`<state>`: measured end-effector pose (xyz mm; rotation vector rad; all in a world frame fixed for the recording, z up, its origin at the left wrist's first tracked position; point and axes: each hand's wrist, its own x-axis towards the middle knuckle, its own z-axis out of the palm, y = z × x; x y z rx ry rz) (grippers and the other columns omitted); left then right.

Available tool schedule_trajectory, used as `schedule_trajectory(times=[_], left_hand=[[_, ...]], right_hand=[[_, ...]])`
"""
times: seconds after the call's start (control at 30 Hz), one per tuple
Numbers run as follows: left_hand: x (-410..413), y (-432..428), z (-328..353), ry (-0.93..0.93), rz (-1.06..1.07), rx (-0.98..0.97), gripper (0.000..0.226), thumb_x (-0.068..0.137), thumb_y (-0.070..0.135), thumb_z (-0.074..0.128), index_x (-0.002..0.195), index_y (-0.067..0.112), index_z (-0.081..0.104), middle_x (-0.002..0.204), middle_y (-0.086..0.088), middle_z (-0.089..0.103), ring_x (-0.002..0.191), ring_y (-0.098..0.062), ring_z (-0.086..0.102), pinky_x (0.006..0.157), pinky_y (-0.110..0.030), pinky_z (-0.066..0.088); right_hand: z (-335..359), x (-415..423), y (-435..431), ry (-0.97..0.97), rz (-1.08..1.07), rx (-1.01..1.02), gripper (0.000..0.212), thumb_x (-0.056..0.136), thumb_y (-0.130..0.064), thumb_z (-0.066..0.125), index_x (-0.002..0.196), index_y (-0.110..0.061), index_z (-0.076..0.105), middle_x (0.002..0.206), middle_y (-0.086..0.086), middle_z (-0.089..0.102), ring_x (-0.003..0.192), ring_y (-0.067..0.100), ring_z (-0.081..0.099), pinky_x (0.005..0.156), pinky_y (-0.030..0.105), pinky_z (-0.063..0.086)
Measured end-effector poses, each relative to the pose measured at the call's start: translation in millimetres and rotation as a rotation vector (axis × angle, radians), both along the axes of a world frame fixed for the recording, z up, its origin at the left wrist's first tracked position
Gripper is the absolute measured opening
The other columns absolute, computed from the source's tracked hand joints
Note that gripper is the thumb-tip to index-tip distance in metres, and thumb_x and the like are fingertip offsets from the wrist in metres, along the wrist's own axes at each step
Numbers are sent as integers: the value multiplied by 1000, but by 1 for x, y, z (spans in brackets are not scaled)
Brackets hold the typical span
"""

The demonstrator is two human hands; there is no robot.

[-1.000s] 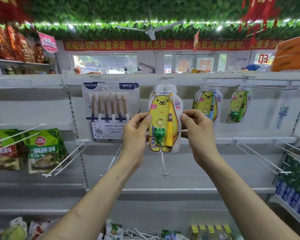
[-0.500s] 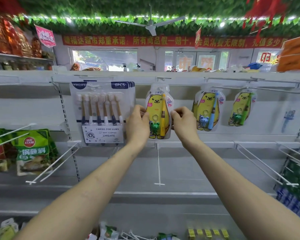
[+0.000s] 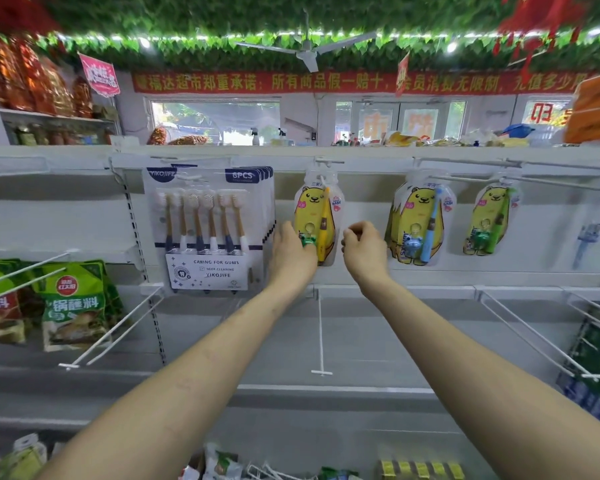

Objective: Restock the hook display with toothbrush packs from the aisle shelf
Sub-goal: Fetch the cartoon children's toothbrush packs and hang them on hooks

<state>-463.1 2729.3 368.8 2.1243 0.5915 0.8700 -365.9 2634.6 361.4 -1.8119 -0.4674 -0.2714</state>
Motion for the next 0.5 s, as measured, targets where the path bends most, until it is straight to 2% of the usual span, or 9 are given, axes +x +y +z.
schedule_trajectory(times=[0.1,0.2,0.33,0.43,0.5], left_hand=[[-27,-12,-16,28,-51,31,57,101,18,56,154,11,35,158,-9,34,144,-27,38,108,-35,34],[-49,-22,-36,79,-121,108,61,101,20,58,156,11,33,160,-7,29,143,-28,40,115,-35,32],[-81,-51,-63,30,-190,147,58,100,20,62,153,12,41,157,-5,37,143,-26,40,118,-36,32],[-103,-95,-92,-32,-290,164,60,96,15,66,151,9,43,158,-9,38,145,-27,38,119,-37,31],[-111,-131,-115,3,-382,204,66,94,16,68,154,9,40,161,-9,35,148,-28,35,119,-38,31]], right_hand=[[-16,-22,-16,-13,-8,-37,13,105,-17,52,113,-13,62,107,4,67,101,23,64,92,43,55],[-31,-50,-38,-71,-3,-88,18,104,-16,54,119,-14,63,114,3,66,106,21,62,92,37,52],[-59,-100,-84,-191,-43,-150,26,98,-9,59,123,-13,62,120,5,63,109,22,62,96,44,53],[-92,-143,-131,-188,-167,-171,35,93,-5,62,127,-13,58,125,9,60,115,29,59,96,47,49],[-113,-166,-164,-155,-247,-255,39,94,-9,63,132,-13,56,130,10,58,119,32,57,96,48,48]])
